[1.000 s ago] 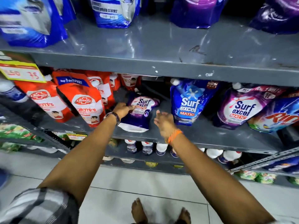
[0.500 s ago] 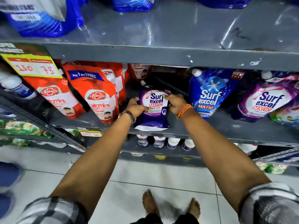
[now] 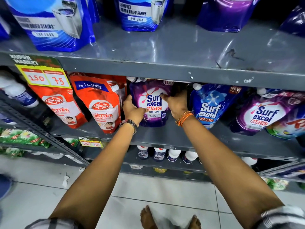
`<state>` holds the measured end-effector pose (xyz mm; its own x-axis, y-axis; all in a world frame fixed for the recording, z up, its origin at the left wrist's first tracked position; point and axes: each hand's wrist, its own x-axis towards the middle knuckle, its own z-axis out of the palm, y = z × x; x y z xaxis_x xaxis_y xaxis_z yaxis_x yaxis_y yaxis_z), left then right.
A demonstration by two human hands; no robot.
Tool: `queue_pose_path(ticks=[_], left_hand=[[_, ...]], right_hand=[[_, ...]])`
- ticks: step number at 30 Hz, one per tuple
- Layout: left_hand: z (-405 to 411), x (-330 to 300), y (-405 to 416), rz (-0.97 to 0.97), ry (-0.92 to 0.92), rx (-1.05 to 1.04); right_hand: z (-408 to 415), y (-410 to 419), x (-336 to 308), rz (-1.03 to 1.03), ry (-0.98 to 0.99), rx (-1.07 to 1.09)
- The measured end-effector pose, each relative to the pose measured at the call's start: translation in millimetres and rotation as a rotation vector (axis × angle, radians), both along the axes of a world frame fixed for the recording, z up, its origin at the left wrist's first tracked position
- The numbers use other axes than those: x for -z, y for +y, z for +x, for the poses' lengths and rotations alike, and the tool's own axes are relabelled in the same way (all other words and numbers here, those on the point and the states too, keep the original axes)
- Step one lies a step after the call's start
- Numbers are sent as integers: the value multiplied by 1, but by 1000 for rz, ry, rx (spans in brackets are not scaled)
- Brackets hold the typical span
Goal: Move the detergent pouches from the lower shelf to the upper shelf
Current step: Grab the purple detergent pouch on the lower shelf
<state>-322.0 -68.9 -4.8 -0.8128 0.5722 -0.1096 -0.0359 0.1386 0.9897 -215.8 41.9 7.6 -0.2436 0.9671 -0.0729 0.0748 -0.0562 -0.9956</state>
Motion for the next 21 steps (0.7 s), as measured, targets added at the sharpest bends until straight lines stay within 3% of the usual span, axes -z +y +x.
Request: queue_pose_path(ticks=[4, 12, 15, 21], left_hand=[[0, 6, 7, 19, -14, -22], [-3, 6, 9, 32, 0, 52], [-3, 11, 5, 31, 4, 49], [14, 24, -10, 10, 40, -37]], right_hand=[[3, -1, -4, 134, -170, 11], [14, -7, -13, 279, -236, -1], [21, -13, -8, 218, -244, -11], [64, -49, 8, -98, -24, -117]])
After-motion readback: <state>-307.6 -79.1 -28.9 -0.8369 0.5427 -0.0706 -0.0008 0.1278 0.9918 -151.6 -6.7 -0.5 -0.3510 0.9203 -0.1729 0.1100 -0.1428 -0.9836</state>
